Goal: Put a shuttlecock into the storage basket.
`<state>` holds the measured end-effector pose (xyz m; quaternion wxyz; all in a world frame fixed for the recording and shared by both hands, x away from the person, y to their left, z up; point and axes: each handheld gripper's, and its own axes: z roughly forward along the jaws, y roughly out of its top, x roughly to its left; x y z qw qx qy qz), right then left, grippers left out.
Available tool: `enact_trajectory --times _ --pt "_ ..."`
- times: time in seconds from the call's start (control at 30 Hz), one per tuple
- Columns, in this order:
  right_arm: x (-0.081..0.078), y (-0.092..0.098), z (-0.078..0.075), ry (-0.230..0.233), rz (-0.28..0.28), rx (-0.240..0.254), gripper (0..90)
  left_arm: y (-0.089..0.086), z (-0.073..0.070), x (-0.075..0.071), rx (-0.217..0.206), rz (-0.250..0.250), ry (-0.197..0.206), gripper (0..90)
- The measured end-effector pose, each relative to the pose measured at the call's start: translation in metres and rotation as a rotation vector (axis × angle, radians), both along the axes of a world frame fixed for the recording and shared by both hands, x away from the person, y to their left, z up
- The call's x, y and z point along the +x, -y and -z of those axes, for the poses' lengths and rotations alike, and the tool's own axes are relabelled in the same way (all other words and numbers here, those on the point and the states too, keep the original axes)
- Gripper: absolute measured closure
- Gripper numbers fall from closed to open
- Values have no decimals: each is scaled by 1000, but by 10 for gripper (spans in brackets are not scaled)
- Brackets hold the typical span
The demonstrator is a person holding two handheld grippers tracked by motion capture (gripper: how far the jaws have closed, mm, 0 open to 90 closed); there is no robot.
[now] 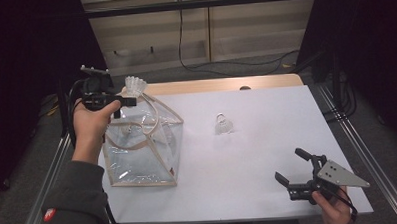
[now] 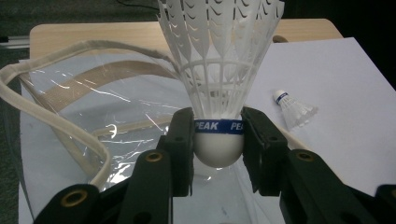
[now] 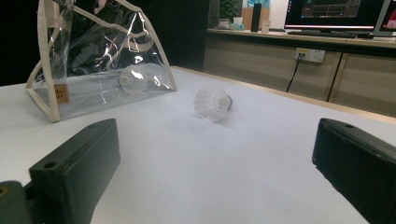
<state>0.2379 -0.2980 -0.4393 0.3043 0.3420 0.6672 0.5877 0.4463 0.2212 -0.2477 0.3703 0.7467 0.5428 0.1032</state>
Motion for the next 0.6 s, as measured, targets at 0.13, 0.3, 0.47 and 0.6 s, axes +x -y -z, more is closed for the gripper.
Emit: enact_trajectory --times 0.13,0.3,0.47,0.6 --pt "0 0 0 0 1 0 7 -2 1 0 2 -12 3 657" --pt "0 0 0 2 2 0 7 -3 2 0 7 -22 8 658" --pt "0 0 0 -1 5 -1 7 -3 4 0 14 -32 6 657" --pt "0 0 0 0 5 1 7 -4 6 1 19 -31 2 657"
